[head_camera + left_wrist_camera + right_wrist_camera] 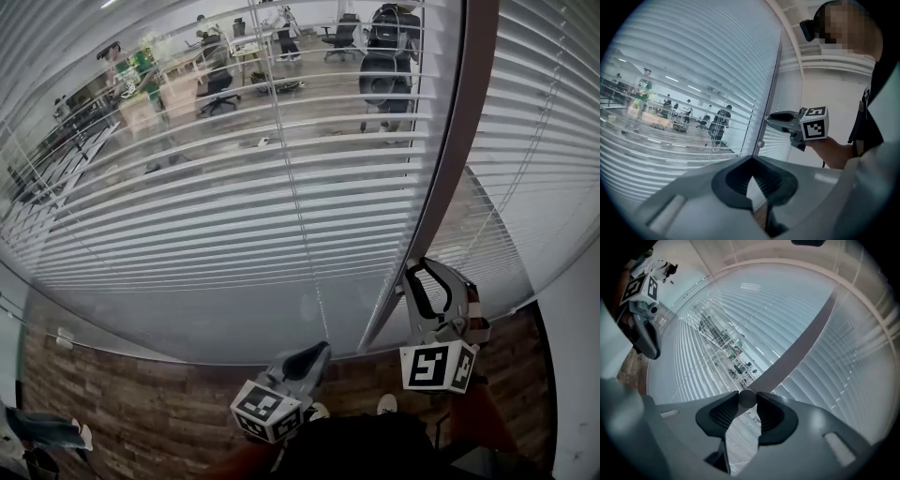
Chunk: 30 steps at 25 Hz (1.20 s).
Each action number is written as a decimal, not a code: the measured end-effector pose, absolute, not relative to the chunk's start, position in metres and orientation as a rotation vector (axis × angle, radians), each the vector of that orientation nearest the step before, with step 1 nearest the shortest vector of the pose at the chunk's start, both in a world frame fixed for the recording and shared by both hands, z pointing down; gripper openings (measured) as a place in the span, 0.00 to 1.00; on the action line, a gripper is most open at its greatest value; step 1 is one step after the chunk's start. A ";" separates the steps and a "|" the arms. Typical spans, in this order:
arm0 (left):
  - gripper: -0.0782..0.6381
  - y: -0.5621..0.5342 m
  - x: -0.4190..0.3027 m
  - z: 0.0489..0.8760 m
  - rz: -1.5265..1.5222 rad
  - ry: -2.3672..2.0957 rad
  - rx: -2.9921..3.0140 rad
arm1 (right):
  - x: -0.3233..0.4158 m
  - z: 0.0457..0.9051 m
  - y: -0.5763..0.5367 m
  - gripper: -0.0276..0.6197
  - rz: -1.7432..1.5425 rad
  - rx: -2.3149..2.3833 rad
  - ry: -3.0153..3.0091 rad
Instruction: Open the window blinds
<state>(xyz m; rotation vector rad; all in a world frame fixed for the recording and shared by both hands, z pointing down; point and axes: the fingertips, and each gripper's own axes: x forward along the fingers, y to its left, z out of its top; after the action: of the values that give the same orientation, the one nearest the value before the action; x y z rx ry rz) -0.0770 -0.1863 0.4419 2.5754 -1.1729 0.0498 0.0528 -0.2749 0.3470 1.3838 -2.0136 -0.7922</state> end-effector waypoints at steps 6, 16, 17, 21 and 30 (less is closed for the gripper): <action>0.11 -0.183 -0.075 0.443 0.042 -1.163 2.579 | 0.054 0.349 -0.271 0.27 -0.905 1.339 -1.895; 0.11 -0.182 -0.081 0.445 0.041 -1.165 2.573 | 0.051 0.351 -0.273 0.27 -0.947 1.346 -1.855; 0.11 -0.181 -0.082 0.446 0.043 -1.164 2.572 | 0.051 0.350 -0.273 0.28 -0.939 1.351 -1.865; 0.11 -0.170 -0.092 0.449 0.043 -1.175 2.569 | 0.042 0.355 -0.259 0.28 -0.918 1.367 -1.895; 0.11 -0.179 -0.084 0.447 0.042 -1.161 2.575 | 0.050 0.346 -0.258 0.27 -0.851 1.388 -1.998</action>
<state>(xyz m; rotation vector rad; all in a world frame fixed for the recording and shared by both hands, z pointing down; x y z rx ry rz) -0.0843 -0.1786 0.4471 2.5751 -1.1608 0.0424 0.0498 -0.2579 0.3460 1.3884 -1.9981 -0.8512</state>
